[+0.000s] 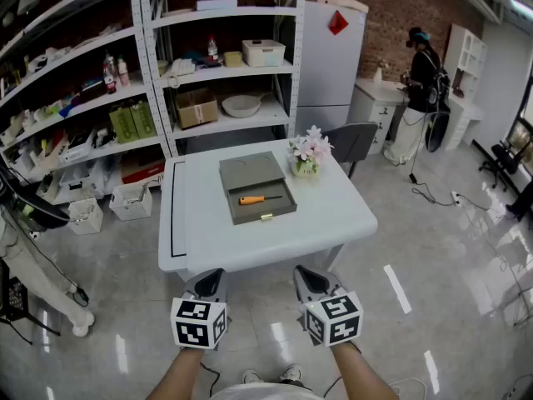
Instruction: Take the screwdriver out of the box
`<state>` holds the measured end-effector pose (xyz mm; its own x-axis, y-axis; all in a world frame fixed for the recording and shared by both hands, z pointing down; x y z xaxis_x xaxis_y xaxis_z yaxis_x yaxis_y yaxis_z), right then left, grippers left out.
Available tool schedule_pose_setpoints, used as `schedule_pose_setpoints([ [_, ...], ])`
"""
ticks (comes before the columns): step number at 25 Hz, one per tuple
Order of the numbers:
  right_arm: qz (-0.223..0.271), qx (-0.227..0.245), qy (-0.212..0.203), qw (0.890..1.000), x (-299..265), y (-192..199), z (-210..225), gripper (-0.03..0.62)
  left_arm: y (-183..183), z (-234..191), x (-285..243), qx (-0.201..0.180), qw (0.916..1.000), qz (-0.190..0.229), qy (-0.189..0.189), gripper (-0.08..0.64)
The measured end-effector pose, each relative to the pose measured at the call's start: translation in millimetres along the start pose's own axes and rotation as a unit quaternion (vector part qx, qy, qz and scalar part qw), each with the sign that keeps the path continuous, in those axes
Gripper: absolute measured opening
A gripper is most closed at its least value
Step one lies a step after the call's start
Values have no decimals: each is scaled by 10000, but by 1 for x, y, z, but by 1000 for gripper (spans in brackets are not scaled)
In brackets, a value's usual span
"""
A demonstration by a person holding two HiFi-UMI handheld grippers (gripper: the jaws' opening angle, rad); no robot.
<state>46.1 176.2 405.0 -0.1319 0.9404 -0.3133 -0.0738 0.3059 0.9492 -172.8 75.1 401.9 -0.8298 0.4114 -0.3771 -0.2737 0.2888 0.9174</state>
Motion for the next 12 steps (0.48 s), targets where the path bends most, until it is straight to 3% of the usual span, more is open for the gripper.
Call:
schedule_pose_setpoints([
  [12, -126, 236, 45, 9996, -23, 3, -25, 6, 5, -29, 4, -7, 9998, 29, 220, 3],
])
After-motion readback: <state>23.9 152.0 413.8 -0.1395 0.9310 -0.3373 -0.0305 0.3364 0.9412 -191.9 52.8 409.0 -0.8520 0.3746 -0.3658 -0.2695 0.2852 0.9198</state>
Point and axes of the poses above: the fingertips, and each gripper's own axes: x backward along the fingers, z to its right, y out of its underside, the point moved 9 cm from there along x, backward along the fingers, and after that the axes turned 14 degrees about y, right-handed, at the moved point
